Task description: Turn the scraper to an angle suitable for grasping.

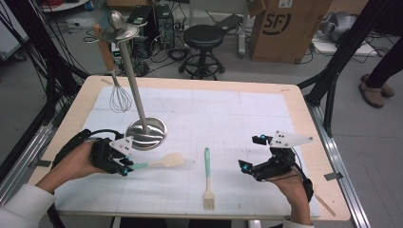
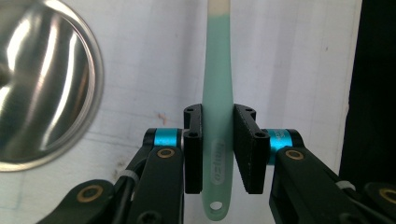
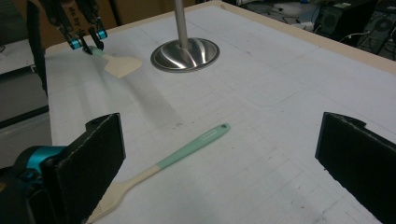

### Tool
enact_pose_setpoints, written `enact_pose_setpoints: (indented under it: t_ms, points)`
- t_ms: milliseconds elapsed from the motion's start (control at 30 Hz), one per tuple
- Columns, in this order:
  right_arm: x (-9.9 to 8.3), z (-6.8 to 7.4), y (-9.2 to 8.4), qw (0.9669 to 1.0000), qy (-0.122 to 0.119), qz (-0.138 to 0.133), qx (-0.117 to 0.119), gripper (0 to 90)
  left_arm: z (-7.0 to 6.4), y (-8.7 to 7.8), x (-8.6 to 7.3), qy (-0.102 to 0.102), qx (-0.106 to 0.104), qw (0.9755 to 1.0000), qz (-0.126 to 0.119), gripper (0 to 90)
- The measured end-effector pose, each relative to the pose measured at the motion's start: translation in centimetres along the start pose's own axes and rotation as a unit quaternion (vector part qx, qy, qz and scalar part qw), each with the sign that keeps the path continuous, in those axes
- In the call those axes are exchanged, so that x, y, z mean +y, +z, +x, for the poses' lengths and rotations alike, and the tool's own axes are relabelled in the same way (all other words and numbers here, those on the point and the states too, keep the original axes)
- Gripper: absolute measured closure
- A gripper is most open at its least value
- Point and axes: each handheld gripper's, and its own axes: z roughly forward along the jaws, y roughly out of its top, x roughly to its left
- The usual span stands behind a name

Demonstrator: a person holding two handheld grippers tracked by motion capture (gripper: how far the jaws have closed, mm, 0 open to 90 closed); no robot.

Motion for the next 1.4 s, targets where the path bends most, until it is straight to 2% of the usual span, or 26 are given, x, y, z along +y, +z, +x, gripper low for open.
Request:
enact_pose_setpoints:
  t_ms: [133,200,300,533,633,1000,1233,1400]
  points:
    - [0.3,0.1,-0.3,1.0,-0.005,-0.004,0.0,0.0,-0.1,-0.9,1.0,-0.003,-0.006,0.9992,-0.039,74.6]
    - [0.4,0.2,-0.5,1.0,-0.006,-0.005,0.001,0.0,-0.2,-1.2,1.5,-0.005,-0.004,0.9983,-0.058,74.6]
    - [0.5,0.3,-0.7,0.9999,-0.009,-0.008,0.003,0.0,-0.2,-1.6,2.3,-0.004,-0.012,0.9963,-0.085,74.6]
    - [0.6,0.4,-1.0,0.9998,-0.014,-0.006,0.014,0.0,-0.4,-1.8,4.2,0.005,-0.022,0.9926,-0.119,74.6]
    - [0.6,0.5,-1.3,0.9996,-0.02,-0.004,0.022,0.0,-0.5,-1.6,5.1,0.009,-0.025,0.9916,-0.127,74.5]
    - [0.7,0.6,-2.5,0.9995,-0.022,-0.01,0.022,0.0,-0.3,0.4,7.9,0.023,-0.042,0.9876,-0.149,74.6]
    - [0.8,0.6,-2.9,0.9993,-0.027,-0.011,0.022,0.0,0.2,2.3,9.3,0.028,-0.052,0.9885,-0.139,74.5]
    - [0.8,0.6,-2.9,0.9993,-0.028,-0.009,0.023,0.0,0.3,3.8,10.1,0.028,-0.058,0.9908,-0.119,74.5]
